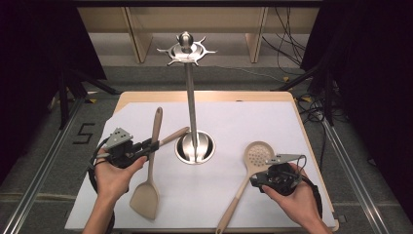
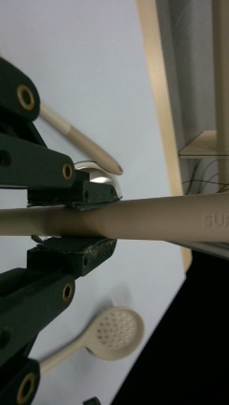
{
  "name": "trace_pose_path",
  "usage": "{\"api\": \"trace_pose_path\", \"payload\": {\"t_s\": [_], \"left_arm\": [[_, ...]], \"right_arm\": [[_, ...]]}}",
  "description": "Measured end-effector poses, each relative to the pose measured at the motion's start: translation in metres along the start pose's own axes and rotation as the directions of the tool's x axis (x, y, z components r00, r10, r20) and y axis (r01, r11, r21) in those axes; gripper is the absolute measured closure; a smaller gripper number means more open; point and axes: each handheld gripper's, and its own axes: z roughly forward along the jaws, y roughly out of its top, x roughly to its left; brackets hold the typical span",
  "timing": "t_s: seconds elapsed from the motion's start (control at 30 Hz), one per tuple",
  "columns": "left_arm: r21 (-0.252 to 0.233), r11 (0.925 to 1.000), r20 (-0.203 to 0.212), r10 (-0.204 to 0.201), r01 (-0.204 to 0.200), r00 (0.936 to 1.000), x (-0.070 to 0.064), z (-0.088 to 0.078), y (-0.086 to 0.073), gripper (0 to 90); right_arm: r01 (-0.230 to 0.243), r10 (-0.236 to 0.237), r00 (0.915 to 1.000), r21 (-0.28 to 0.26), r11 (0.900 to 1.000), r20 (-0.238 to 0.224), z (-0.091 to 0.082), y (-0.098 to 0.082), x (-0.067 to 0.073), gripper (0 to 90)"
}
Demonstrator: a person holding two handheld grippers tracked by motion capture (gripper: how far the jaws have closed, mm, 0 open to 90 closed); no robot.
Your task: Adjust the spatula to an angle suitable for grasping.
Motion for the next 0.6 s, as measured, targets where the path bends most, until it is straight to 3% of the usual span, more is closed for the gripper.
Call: {"api": "trace_pose_path", "payload": {"t_s": [0.17,0.2,0.23,0.27,0.3,0.43,0.47,0.53,0.6], "left_arm": [[-0.064,0.9977,0.029,0.022,-0.020,0.9993,0.008,-0.009,0.007,74.1],[-0.081,0.9965,0.037,0.025,-0.022,0.9990,0.009,-0.010,0.007,74.1],[-0.081,0.9965,0.037,0.025,-0.022,0.9990,0.009,-0.010,0.007,74.2],[-0.086,0.9957,0.047,0.039,-0.035,0.9981,0.011,-0.013,0.009,74.1],[-0.091,0.9948,0.052,0.050,-0.045,0.9974,0.012,-0.014,0.010,74.1],[-0.098,0.9912,0.067,0.095,-0.088,0.9932,0.012,-0.015,0.013,74.1],[-0.105,0.9899,0.070,0.104,-0.096,0.9921,0.011,-0.015,0.014,74.1],[-0.112,0.9875,0.076,0.120,-0.111,0.9899,0.010,-0.015,0.015,74.2],[-0.122,0.9855,0.086,0.129,-0.118,0.9879,0.009,-0.015,0.016,74.2]], "right_arm": [[0.022,-0.022,0.9998,-0.020,1.000,0.001,-0.001,0.001,-0.002,66.1],[0.023,-0.022,0.9997,-0.049,0.999,0.006,0.001,0.000,-0.002,66.1],[0.023,-0.022,0.9997,-0.049,0.999,0.006,0.001,0.000,-0.002,66.1],[0.063,-0.063,0.9980,-0.062,0.996,0.013,-0.001,0.001,-0.006,66.0],[0.042,-0.042,0.9991,-0.069,0.997,0.009,-0.001,0.001,-0.005,66.0],[0.045,-0.045,0.9990,-0.079,0.996,0.002,-0.003,0.001,-0.006,65.8],[0.058,-0.056,0.9982,-0.097,0.994,0.020,-0.003,0.001,-0.007,65.6],[0.042,-0.041,0.9990,-0.095,0.995,0.017,-0.004,0.001,-0.007,65.3],[0.061,-0.059,0.9980,-0.110,0.992,0.024,-0.004,0.001,-0.008,65.3]]}}
